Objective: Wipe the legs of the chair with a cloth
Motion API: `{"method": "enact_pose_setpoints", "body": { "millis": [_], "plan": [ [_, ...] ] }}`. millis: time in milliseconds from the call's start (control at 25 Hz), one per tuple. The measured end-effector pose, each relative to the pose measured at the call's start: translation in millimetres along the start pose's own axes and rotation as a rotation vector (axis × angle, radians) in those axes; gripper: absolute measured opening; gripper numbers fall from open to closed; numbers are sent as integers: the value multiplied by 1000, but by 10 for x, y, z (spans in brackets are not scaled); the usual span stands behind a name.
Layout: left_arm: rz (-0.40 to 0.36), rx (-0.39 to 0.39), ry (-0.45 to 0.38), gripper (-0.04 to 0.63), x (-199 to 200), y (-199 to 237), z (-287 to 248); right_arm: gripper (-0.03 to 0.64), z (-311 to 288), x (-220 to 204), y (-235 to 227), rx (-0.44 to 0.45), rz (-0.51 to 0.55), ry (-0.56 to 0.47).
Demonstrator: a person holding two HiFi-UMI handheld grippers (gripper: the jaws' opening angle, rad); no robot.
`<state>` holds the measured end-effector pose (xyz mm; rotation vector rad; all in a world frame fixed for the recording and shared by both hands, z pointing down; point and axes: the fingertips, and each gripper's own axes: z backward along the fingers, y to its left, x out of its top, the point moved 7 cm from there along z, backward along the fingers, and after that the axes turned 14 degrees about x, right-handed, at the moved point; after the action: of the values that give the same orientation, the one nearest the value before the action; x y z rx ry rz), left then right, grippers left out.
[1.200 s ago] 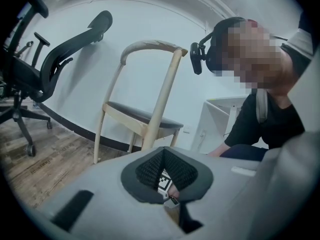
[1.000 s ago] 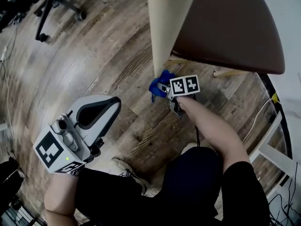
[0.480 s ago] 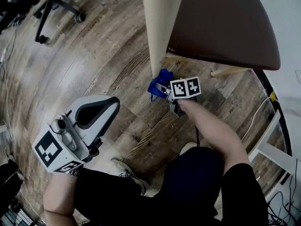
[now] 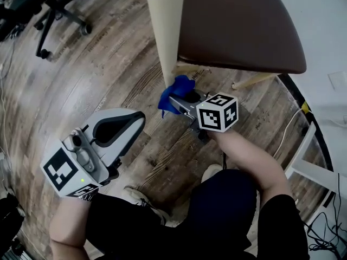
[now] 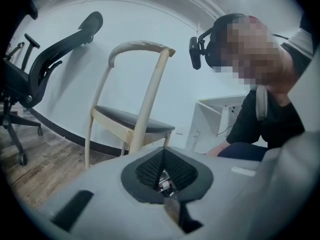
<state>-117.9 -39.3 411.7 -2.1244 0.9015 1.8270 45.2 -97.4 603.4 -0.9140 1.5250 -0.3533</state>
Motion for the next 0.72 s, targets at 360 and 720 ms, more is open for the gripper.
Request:
{"method": "enact_pose_setpoints", "body": {
  "millis": [360,720],
  "plan": [
    [-38,-69,6,-3,38,-225,-94,63,299,670,846,60,313,-105],
    [-34,-73,2,-3,55,-252,-132,63,604,893,1141,80,340,-157]
  ]
}}
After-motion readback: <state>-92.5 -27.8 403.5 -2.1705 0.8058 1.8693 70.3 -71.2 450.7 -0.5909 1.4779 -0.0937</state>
